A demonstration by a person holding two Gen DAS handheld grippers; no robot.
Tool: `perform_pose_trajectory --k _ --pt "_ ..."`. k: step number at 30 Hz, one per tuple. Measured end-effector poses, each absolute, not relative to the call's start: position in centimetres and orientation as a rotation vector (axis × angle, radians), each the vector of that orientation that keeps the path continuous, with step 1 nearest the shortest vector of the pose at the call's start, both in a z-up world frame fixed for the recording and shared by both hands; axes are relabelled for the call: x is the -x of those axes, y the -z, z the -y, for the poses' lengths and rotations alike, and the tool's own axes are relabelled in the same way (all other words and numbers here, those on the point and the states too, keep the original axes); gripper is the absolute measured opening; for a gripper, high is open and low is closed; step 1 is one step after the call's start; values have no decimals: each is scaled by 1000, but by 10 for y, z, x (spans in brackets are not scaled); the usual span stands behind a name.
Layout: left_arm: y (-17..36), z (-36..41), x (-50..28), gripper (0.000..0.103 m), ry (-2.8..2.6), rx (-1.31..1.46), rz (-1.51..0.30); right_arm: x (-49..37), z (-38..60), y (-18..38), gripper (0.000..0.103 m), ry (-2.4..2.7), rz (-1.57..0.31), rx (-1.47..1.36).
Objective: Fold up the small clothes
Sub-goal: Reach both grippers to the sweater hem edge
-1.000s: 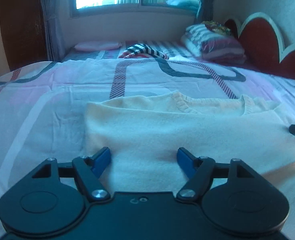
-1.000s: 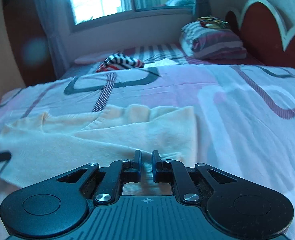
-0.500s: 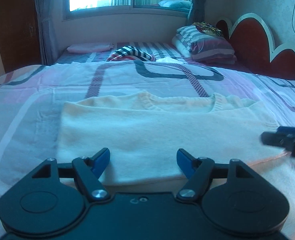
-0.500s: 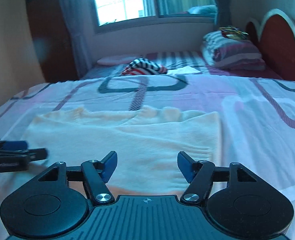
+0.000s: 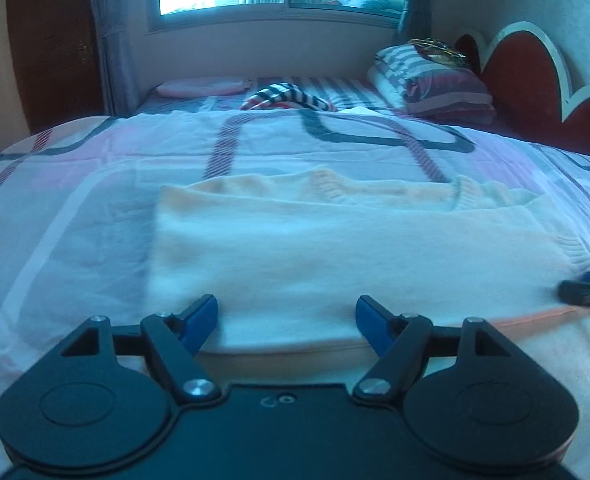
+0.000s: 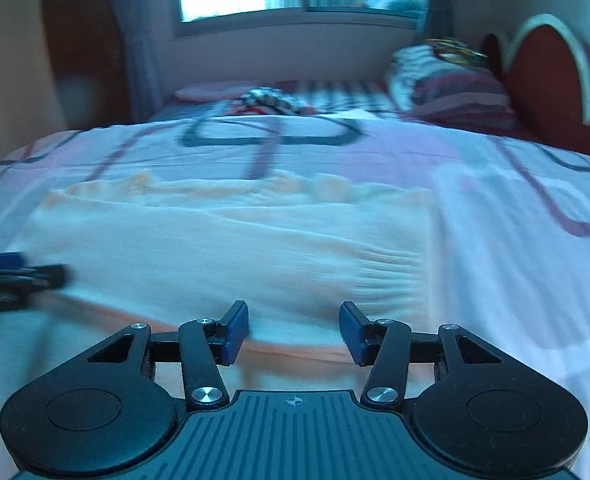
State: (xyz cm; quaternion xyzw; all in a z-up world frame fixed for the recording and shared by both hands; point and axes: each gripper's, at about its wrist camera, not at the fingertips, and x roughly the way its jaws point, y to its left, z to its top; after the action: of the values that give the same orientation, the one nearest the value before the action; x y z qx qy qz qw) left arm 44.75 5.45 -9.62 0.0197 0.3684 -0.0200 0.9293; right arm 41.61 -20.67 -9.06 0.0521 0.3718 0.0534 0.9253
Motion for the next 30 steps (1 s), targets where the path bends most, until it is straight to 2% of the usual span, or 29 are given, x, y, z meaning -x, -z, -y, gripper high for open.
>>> perform_pose_trajectory --k 1,3,21,24,27,30 --pt "97 -58 -446 75 29 -51 -757 -414 215 90 43 -110 -760 -115" --pt "97 -60 -444 76 30 -61 -757 -412 221 90 39 -102 -758 -103" --pt "98 -48 -449 80 -36 -101 -789 -413 225 98 40 -140 -716 -72" --pt "96 -49 -452 82 -41 -110 -813 -413 221 94 44 -159 -726 -1" --pt "88 -42 -448 85 -52 -192 -862 -396 232 82 71 -98 -692 0" --pt "88 -42 -422 84 -71 -298 -880 -371 262 82 71 -158 -754 -180"
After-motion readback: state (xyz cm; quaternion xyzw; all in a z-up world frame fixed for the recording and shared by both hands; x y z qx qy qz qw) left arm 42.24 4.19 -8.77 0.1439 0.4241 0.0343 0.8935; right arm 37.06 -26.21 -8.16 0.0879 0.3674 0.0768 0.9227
